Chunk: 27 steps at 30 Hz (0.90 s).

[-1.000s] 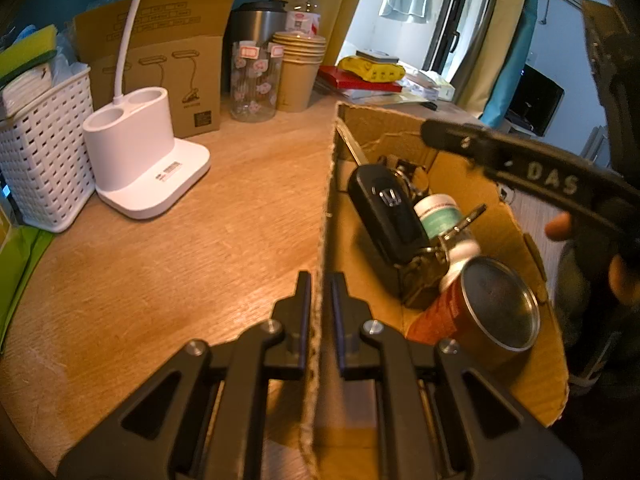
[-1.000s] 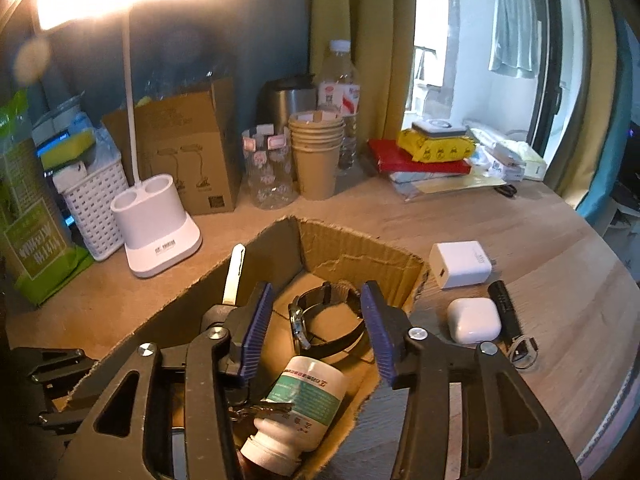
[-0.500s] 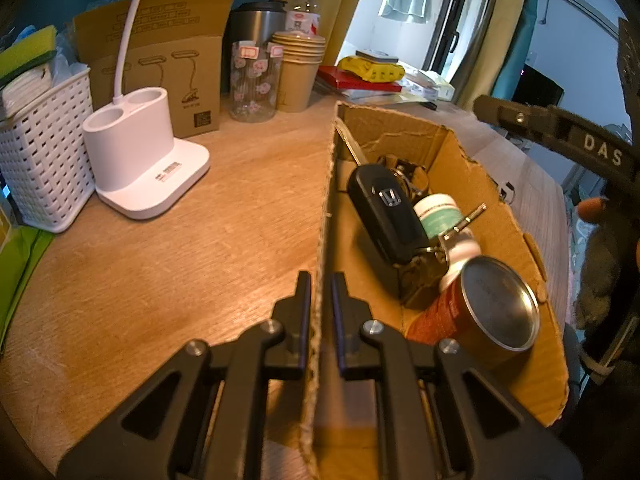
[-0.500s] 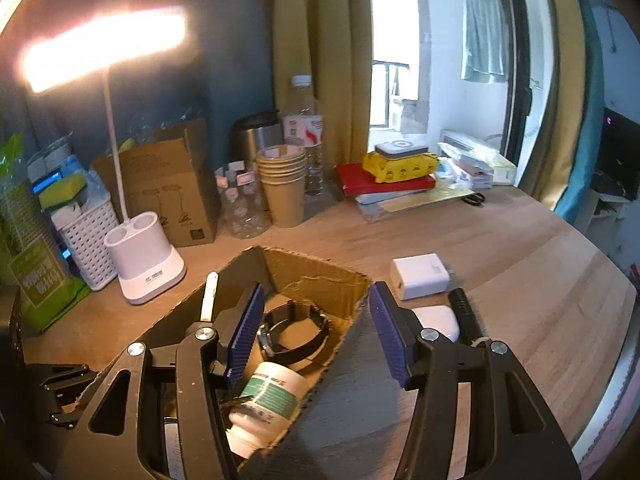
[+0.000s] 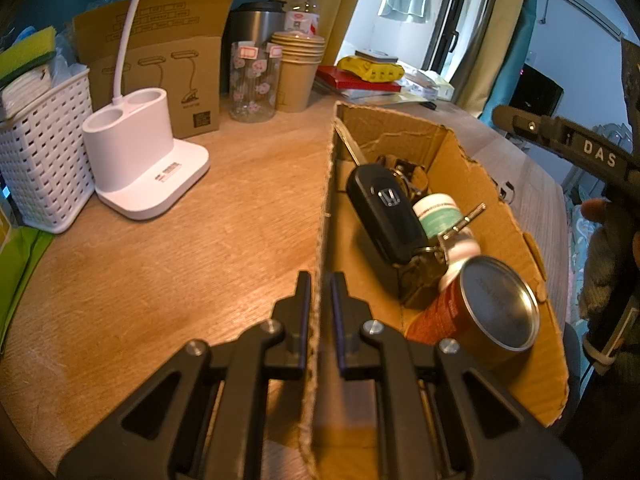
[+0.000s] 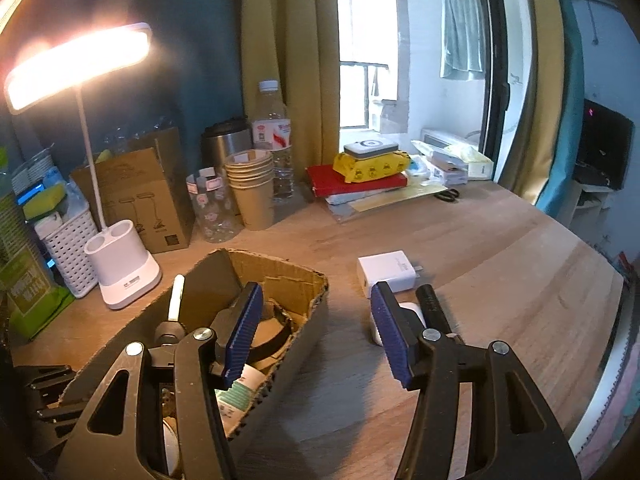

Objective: Organize rigid objects
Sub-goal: 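Move the right tool to the black flashlight and grasp its end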

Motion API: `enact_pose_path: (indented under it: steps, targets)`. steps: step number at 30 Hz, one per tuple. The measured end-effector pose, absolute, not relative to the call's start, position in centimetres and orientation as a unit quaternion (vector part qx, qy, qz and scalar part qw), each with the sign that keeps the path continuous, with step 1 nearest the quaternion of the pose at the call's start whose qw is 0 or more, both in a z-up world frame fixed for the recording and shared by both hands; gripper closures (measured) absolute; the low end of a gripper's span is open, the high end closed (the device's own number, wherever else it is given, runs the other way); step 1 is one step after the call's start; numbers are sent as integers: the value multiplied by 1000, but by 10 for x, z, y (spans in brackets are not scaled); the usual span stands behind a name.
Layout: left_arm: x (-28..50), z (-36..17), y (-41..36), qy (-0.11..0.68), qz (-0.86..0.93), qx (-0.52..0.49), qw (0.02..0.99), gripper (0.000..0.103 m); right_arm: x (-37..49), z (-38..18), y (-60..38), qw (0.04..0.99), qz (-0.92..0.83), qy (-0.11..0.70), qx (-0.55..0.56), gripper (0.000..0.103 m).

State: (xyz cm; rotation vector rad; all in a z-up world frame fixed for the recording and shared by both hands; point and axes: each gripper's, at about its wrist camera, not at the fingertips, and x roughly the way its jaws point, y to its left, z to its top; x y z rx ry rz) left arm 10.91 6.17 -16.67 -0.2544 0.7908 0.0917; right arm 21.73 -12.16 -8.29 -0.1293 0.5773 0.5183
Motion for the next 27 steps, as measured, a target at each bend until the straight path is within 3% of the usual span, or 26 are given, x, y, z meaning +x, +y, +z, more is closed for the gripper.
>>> enact_pose_path:
  steps: [27]
  targets:
    - [109, -167, 61, 384, 45, -123, 914, 92, 250, -110, -159, 931, 179, 315, -49, 42]
